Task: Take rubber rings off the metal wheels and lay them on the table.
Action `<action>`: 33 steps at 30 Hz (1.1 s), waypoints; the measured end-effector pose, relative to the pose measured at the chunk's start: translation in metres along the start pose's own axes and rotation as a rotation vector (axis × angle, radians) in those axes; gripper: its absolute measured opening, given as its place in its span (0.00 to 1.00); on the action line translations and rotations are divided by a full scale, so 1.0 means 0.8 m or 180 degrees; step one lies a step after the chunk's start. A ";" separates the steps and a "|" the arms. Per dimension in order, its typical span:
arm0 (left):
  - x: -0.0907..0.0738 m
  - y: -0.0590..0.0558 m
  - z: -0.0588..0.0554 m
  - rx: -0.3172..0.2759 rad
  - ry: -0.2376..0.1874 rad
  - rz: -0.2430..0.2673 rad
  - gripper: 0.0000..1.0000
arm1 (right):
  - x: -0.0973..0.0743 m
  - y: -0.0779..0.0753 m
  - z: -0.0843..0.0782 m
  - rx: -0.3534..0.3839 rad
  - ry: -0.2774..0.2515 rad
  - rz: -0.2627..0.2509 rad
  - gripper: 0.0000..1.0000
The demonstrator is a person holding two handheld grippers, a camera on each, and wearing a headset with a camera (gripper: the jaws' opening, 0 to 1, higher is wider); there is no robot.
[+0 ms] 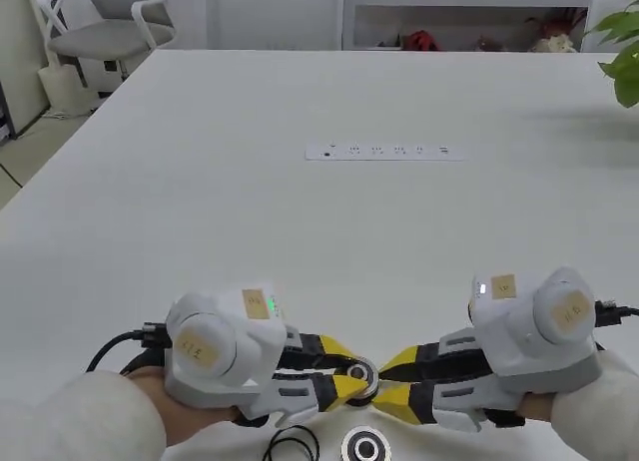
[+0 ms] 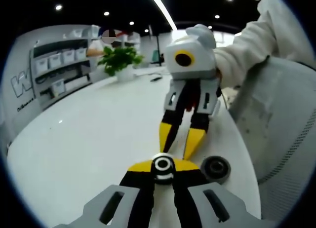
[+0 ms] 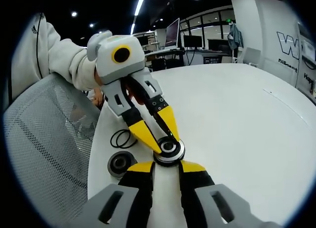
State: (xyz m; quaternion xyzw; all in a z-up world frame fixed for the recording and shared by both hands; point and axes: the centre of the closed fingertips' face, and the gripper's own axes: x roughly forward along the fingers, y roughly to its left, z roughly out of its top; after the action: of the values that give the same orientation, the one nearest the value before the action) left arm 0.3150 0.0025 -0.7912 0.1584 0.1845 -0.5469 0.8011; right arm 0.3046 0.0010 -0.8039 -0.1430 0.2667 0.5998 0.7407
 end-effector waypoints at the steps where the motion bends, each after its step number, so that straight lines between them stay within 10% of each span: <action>1: 0.000 0.000 0.000 -0.0003 -0.0001 0.0000 0.14 | 0.002 -0.001 0.003 -0.0058 -0.0036 -0.0036 0.20; 7: 0.000 0.000 0.000 -0.0012 -0.0011 0.0004 0.14 | 0.014 -0.003 0.011 -0.0243 -0.0081 -0.0149 0.28; 33: -0.001 -0.001 -0.001 -0.0060 -0.0022 0.0017 0.14 | 0.001 -0.010 -0.004 -0.0173 0.0105 -0.0165 0.03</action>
State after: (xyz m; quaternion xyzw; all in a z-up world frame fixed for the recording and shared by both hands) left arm 0.3143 0.0031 -0.7913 0.1494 0.1864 -0.5436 0.8046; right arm 0.3121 -0.0018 -0.8079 -0.1798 0.2587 0.5850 0.7473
